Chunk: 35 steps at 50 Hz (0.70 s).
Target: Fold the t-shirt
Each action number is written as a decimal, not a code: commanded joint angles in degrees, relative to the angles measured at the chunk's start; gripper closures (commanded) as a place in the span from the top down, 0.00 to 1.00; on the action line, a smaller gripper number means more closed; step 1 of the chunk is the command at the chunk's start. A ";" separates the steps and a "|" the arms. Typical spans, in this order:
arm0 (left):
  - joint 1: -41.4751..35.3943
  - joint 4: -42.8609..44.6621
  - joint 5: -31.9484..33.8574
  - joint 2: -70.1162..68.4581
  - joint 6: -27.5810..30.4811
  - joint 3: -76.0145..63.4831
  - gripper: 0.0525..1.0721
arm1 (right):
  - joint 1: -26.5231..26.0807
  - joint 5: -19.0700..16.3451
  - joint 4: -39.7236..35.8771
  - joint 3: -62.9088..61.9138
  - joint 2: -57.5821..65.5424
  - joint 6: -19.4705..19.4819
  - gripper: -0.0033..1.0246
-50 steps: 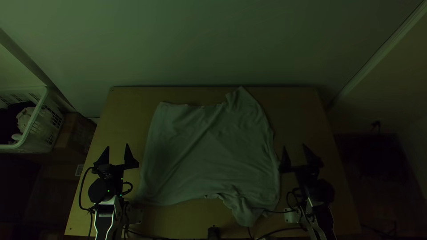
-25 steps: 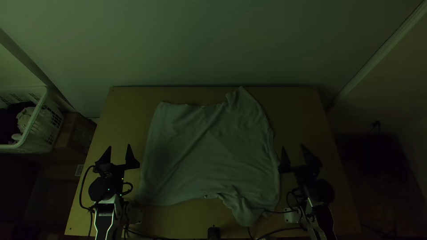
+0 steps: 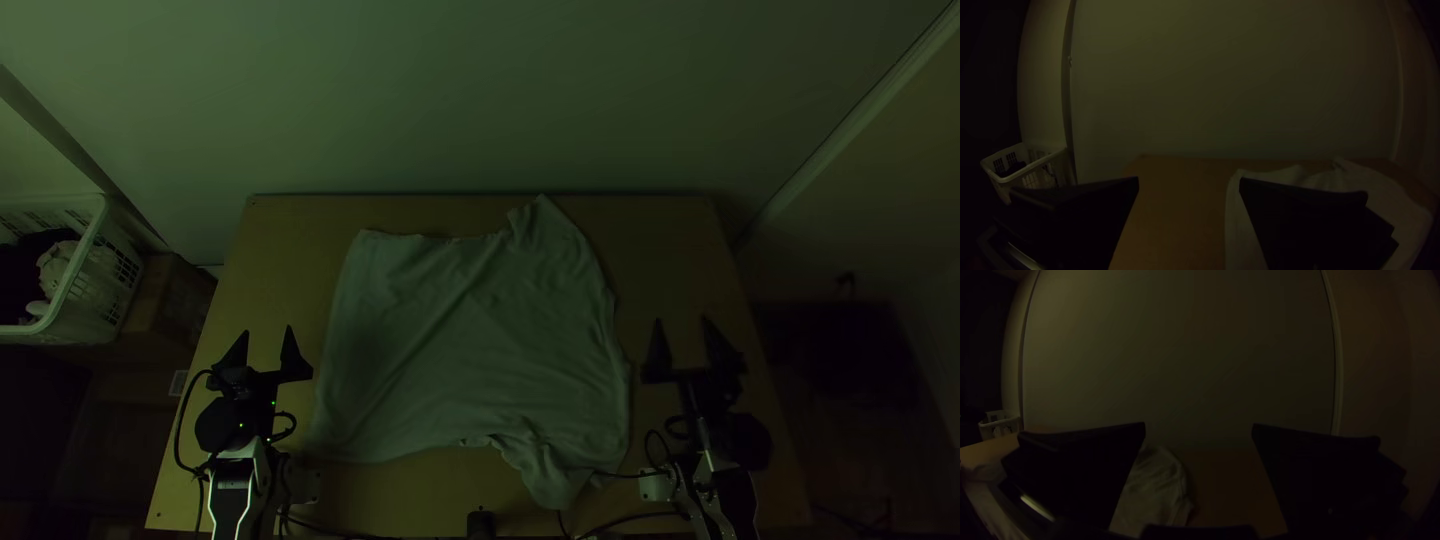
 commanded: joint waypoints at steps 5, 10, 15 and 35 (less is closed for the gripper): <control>-0.67 2.97 0.66 8.61 1.05 8.10 0.95 | 0.16 -0.01 6.93 4.23 4.65 -4.36 0.95; -0.67 4.64 0.66 15.82 1.05 12.41 0.95 | 0.33 -0.10 9.92 7.49 11.42 -5.41 0.95; -0.67 7.71 0.66 22.06 1.05 15.93 0.95 | 0.42 -0.10 10.88 12.85 20.29 -5.24 0.95; -2.60 7.71 0.66 49.48 1.05 39.66 0.95 | -0.81 -0.28 11.59 35.00 50.88 -4.53 0.95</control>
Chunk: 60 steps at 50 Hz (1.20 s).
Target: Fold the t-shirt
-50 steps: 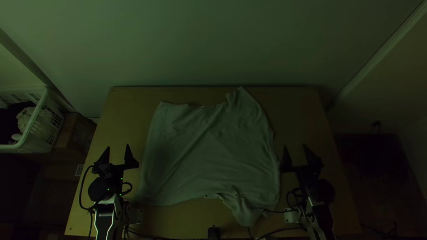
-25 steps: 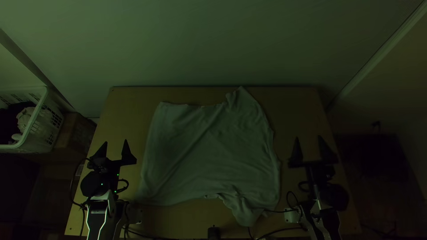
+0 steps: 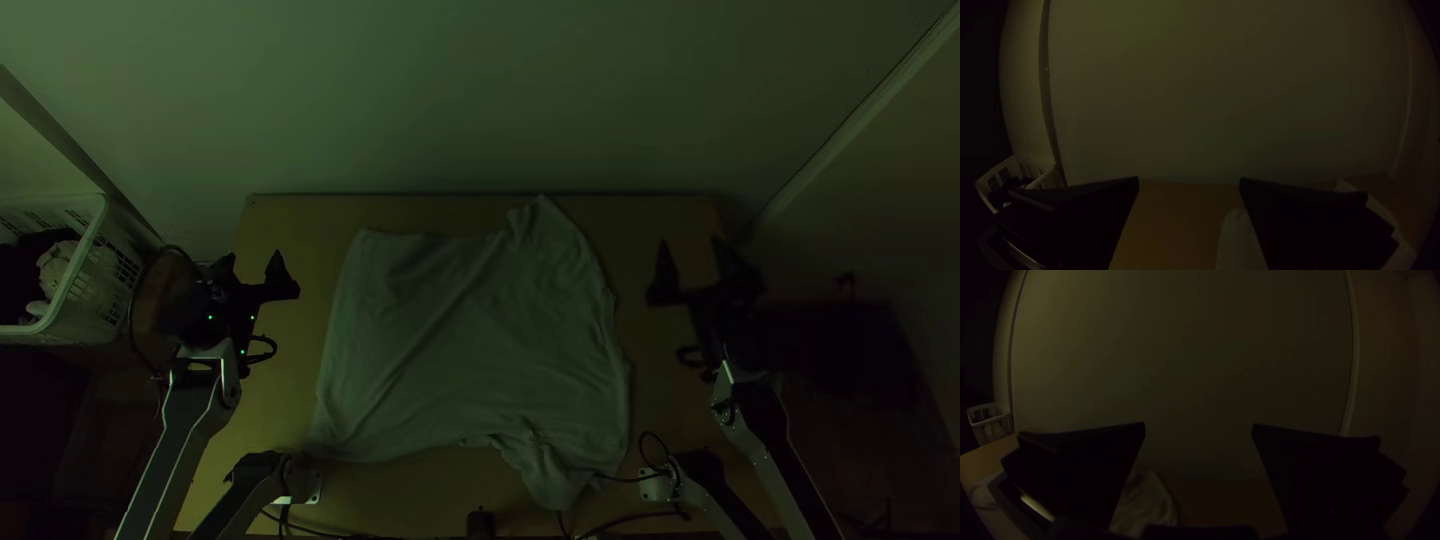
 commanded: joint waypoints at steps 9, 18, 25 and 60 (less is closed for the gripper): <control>-2.04 -4.47 0.57 16.10 0.80 17.33 0.95 | -0.26 -0.96 0.48 14.41 18.07 0.17 0.95; -3.80 -7.81 0.57 25.59 0.80 25.16 0.95 | -0.26 -1.31 -2.95 22.76 28.17 2.01 0.95; -4.86 -12.20 0.66 33.32 0.10 30.96 0.95 | -0.26 -1.66 -8.92 30.23 35.56 4.30 0.95; -5.47 -38.22 1.27 66.99 -4.47 63.13 0.94 | -1.58 -8.95 -35.03 56.60 63.77 15.99 0.95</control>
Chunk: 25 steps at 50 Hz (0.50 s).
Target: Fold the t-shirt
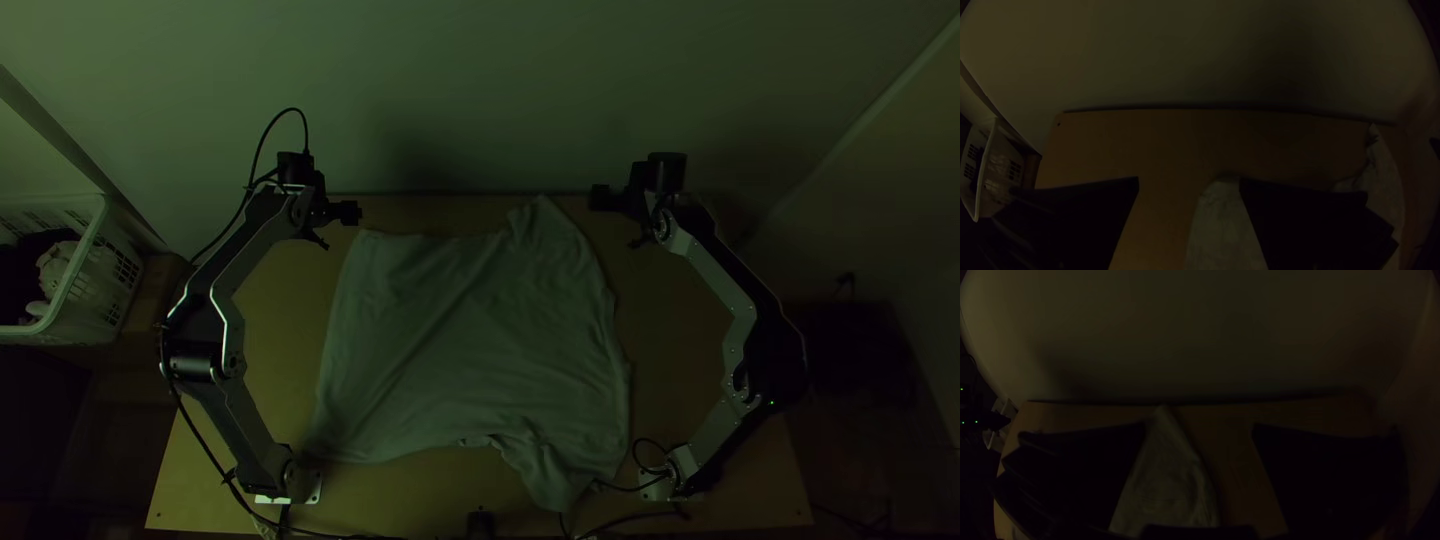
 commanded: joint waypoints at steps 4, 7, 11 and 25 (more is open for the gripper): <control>0.02 -5.36 1.85 6.92 -1.83 7.52 0.94 | -0.97 -2.86 -1.92 3.84 4.20 3.41 0.95; 0.02 -6.94 2.20 9.47 -2.09 9.72 0.94 | -0.97 -3.04 -2.62 5.16 5.43 4.20 0.95; -0.07 -8.52 2.37 11.75 -2.27 11.91 0.86 | -1.06 -3.04 -4.64 7.36 7.01 4.72 0.95; -0.42 -9.58 3.16 16.32 -2.53 14.37 0.82 | -1.50 -4.53 -18.35 18.78 15.89 4.81 0.95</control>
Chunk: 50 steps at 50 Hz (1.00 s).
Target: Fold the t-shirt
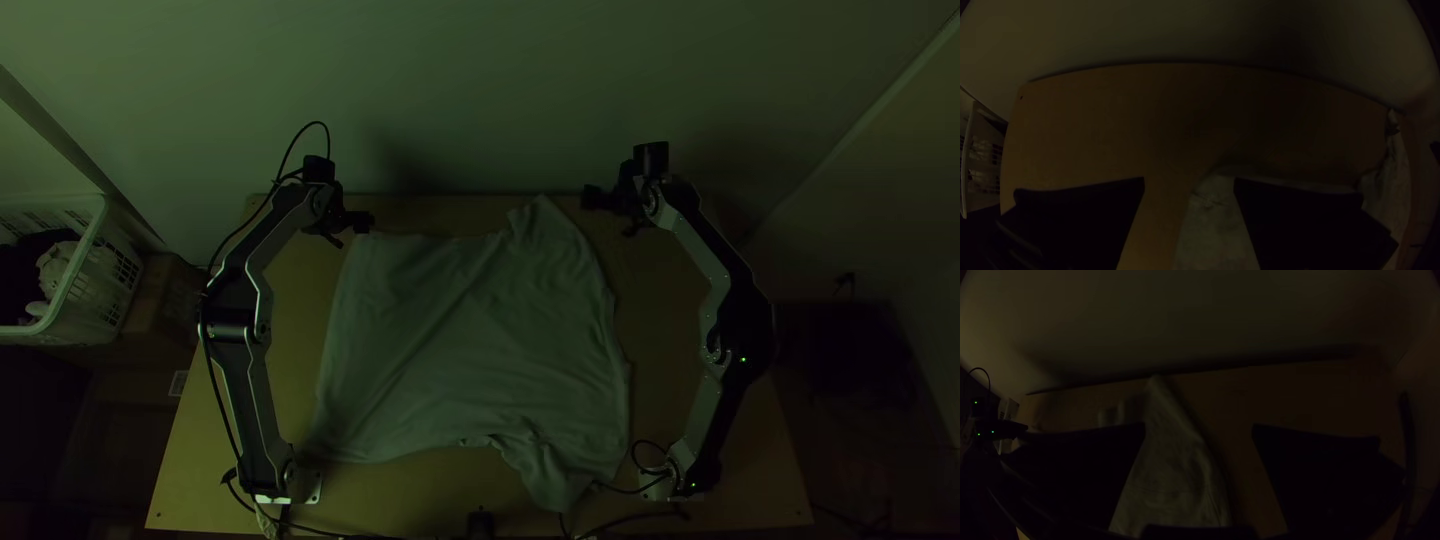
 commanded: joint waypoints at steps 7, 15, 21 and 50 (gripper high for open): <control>-0.84 -0.95 0.61 2.69 -0.76 2.60 0.74 | -0.43 -0.53 -2.42 3.69 4.11 2.43 0.95; -1.63 -1.82 0.70 3.13 -0.41 2.77 0.63 | -0.16 -0.53 -2.68 3.95 5.08 3.23 0.95; -1.81 -2.00 0.70 4.27 -0.41 3.12 0.63 | -0.07 -0.53 -3.04 4.74 5.69 3.14 0.95; -0.67 -0.33 3.77 4.71 1.26 3.04 0.02 | 1.07 -0.45 -18.33 17.75 16.24 3.23 0.93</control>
